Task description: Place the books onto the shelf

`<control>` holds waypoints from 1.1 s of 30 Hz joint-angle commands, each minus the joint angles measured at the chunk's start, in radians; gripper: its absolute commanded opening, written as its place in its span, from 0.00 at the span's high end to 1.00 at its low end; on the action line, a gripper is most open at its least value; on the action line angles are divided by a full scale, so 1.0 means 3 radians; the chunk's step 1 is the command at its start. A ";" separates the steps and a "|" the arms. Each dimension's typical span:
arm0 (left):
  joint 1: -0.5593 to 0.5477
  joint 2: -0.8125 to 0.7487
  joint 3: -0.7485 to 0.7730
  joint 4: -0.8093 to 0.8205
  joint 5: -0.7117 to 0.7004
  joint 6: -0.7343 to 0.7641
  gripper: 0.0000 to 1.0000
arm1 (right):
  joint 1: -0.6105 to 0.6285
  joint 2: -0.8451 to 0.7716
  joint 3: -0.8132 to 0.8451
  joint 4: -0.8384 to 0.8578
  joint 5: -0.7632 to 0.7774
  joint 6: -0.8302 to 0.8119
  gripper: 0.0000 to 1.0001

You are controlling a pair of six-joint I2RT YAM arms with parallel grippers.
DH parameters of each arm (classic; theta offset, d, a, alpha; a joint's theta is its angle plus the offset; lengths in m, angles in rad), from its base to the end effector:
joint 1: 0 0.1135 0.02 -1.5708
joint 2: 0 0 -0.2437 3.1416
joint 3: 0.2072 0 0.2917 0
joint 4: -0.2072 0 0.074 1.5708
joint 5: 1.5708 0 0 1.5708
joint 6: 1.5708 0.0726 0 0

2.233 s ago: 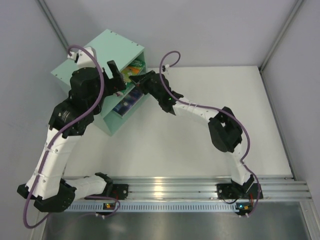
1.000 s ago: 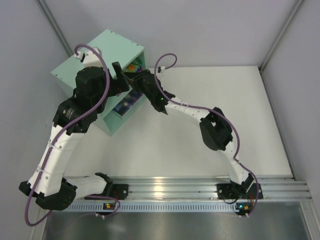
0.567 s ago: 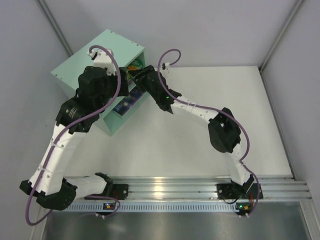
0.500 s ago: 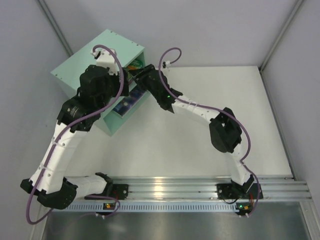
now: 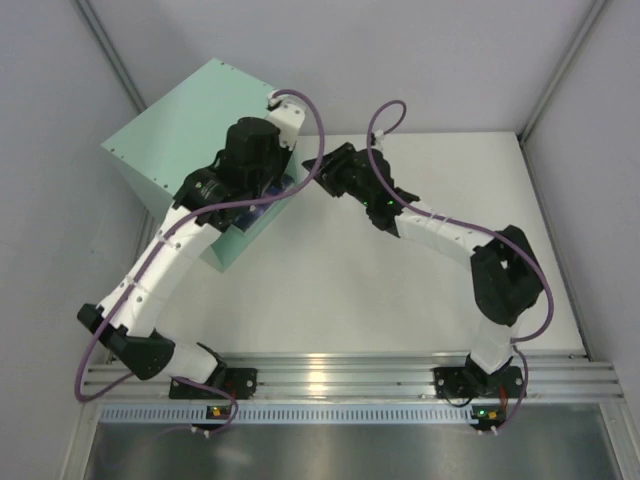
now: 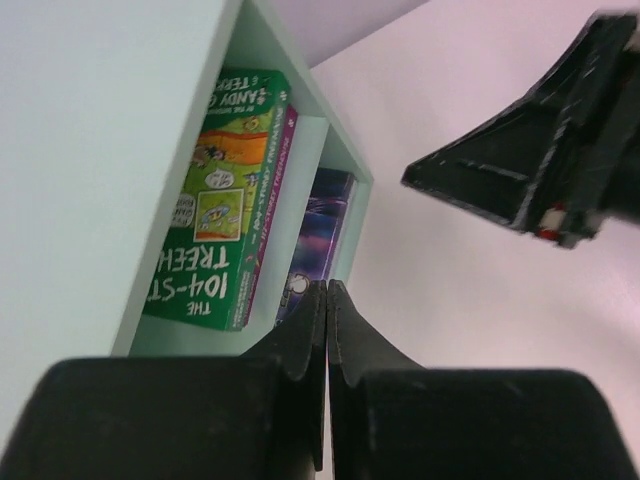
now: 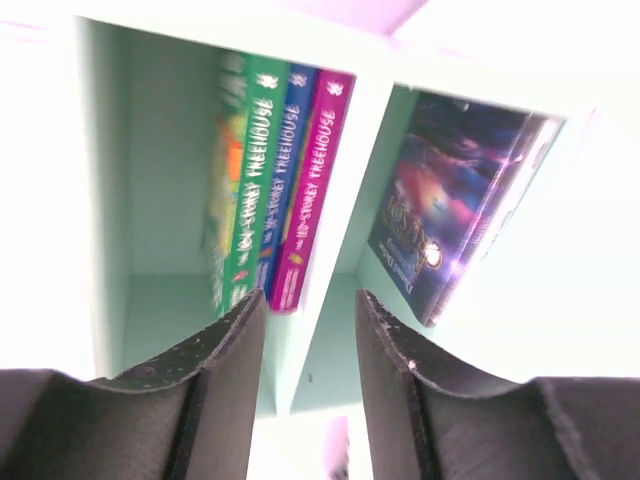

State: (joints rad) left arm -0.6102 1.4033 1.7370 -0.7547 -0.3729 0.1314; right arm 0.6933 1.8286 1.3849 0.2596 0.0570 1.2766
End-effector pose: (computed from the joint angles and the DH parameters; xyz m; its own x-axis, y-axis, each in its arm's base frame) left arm 0.3091 -0.1839 0.4461 -0.2978 0.3571 -0.8853 0.3028 0.9148 0.2672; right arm 0.3947 0.3226 0.2540 -0.6102 0.7352 -0.2951 -0.0378 0.3450 0.9378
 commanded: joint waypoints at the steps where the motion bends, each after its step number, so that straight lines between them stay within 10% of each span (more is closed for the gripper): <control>1: -0.0322 0.0297 0.0141 0.0169 -0.0407 0.0507 1.00 | -0.0321 -0.0669 -0.0411 0.0132 -0.0537 -0.0552 0.60; 16: -0.0303 0.1325 -0.0303 0.1472 -0.1810 0.2118 1.00 | -0.2044 -0.3072 -0.2489 -0.0302 -0.2051 -0.1509 0.68; 33: 0.0075 0.1816 -0.0033 0.1529 -0.1983 0.2257 1.00 | -0.2817 -0.3191 -0.2704 -0.0334 -0.2762 -0.1622 0.71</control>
State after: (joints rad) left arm -0.6022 1.9442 1.6836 -0.3553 -0.9230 0.7902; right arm -0.1310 0.8841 0.5793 0.1261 -0.7288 0.8112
